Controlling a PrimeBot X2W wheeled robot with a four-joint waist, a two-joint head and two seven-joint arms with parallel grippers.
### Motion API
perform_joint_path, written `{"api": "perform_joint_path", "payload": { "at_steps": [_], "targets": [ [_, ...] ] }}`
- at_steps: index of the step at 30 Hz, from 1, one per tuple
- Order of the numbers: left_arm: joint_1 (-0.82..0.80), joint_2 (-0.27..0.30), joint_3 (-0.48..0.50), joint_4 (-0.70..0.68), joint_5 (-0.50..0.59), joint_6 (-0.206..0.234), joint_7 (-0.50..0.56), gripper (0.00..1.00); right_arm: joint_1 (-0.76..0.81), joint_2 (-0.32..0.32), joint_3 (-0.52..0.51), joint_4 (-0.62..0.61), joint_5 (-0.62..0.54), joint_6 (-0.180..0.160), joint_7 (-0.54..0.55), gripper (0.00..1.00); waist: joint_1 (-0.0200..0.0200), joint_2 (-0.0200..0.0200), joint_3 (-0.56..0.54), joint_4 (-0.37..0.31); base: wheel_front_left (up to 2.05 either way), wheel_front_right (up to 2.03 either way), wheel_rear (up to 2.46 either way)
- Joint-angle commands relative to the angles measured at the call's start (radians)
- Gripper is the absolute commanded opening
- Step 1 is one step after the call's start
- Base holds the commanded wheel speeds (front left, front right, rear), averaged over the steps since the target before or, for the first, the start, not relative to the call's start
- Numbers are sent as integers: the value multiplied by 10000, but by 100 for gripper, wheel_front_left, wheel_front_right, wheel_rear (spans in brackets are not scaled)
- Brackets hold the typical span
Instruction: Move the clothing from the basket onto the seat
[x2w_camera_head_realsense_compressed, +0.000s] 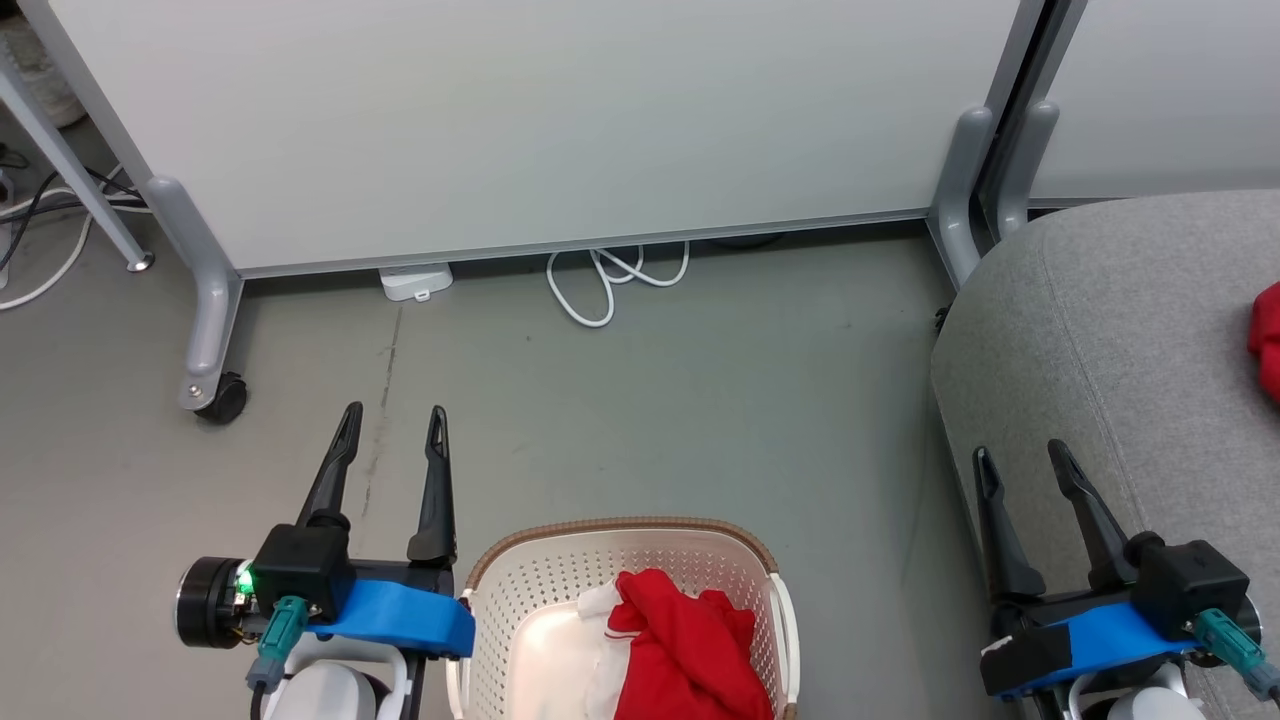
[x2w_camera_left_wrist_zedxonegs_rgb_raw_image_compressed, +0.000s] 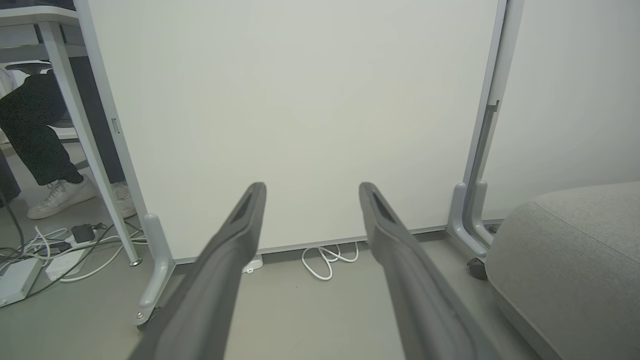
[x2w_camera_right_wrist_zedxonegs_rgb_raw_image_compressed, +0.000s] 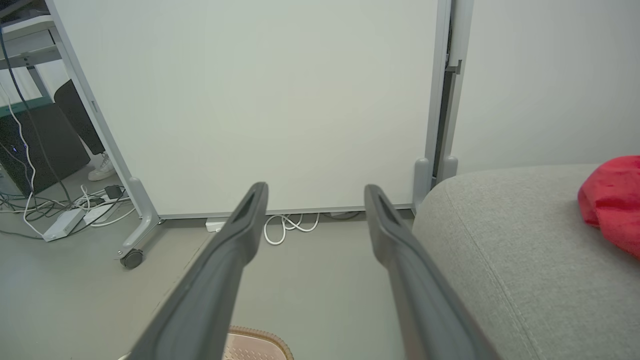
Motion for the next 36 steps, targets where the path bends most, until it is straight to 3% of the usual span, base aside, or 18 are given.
{"api": "perform_joint_path", "payload": {
  "at_steps": [1,14,36],
  "targets": [
    [3,-21,-9,35,37,-25,-26,100,26,33,2,-11,30,1,-35,100,1,-1,23,-4,0,0,0],
    [-1094,-22,-1204,929,116,-432,-26,100,-640,-155,76,-105,76,1,-35,100,1,-1,892,-420,0,0,0],
    [-3847,176,-3280,4892,130,-740,-26,100,-2408,-372,134,-560,149,1,-34,100,1,-1,4058,-1510,0,0,0]
  ]
}}
